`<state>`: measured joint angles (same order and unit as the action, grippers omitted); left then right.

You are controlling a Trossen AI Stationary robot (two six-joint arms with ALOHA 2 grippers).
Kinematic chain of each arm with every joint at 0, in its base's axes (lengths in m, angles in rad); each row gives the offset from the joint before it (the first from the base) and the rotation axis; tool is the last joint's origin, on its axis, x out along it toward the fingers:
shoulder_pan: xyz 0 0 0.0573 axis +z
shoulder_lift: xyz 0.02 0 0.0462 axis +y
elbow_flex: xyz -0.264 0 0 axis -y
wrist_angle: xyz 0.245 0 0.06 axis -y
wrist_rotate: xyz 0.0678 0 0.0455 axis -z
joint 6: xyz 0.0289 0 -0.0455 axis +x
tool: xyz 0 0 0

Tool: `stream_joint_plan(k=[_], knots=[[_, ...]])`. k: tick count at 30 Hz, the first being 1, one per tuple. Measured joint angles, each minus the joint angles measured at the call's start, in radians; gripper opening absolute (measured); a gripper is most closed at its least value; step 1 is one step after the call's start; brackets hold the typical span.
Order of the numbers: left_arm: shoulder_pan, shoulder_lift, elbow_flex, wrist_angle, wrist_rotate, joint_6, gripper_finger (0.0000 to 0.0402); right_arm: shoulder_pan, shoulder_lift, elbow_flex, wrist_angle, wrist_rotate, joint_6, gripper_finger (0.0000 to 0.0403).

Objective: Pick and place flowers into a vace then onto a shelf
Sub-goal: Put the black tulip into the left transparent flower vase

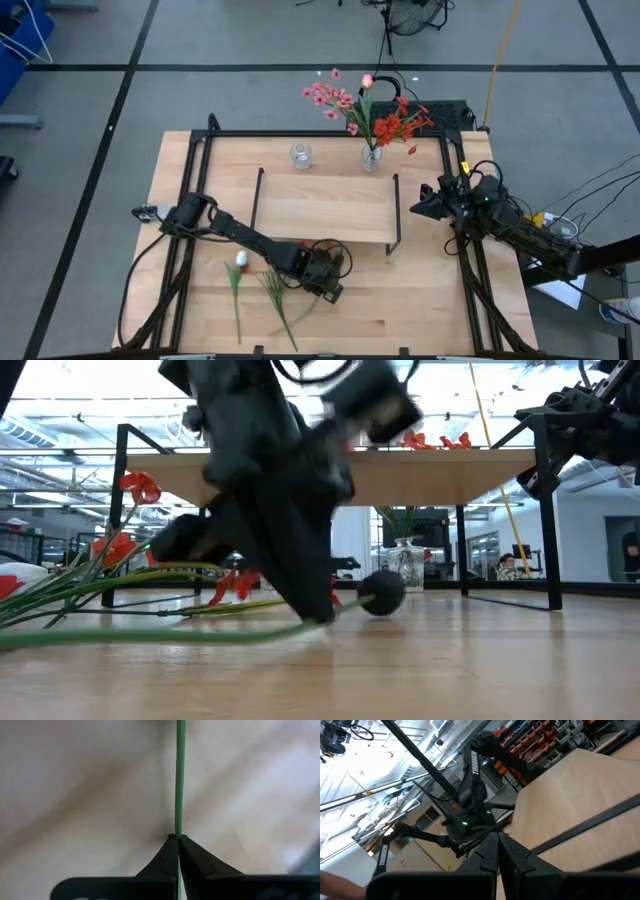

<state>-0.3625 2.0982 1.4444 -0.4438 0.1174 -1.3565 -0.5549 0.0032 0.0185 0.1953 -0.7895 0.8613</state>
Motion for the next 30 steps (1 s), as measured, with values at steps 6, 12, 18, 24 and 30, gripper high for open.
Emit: stream_joint_plan(k=[6, 12, 18, 24, 30], knots=[[-0.02, -0.143, 0.005, 0.071, -0.074, 0.059, 0.0004, 0.0, 0.0, 0.0, -0.006, 0.001, -0.033, 0.0001], [-0.031, -0.291, 0.003, 0.087, -0.326, 0.084, 0.0003, 0.0, 0.0, 0.0, -0.014, 0.002, -0.045, 0.0001], [-0.002, -0.458, 0.003, 0.154, -0.656, 0.219, 0.0002, 0.0, 0.007, 0.0, -0.028, 0.003, -0.045, 0.0001], [0.063, -0.624, 0.005, 0.176, -0.909, 0.588, 0.0001, 0.0, 0.012, 0.0, -0.056, 0.003, -0.063, 0.0002], [0.215, -0.745, 0.005, 0.183, -0.974, 0.987, 0.0001, 0.0, 0.013, 0.0, -0.082, 0.007, -0.084, 0.0002]])
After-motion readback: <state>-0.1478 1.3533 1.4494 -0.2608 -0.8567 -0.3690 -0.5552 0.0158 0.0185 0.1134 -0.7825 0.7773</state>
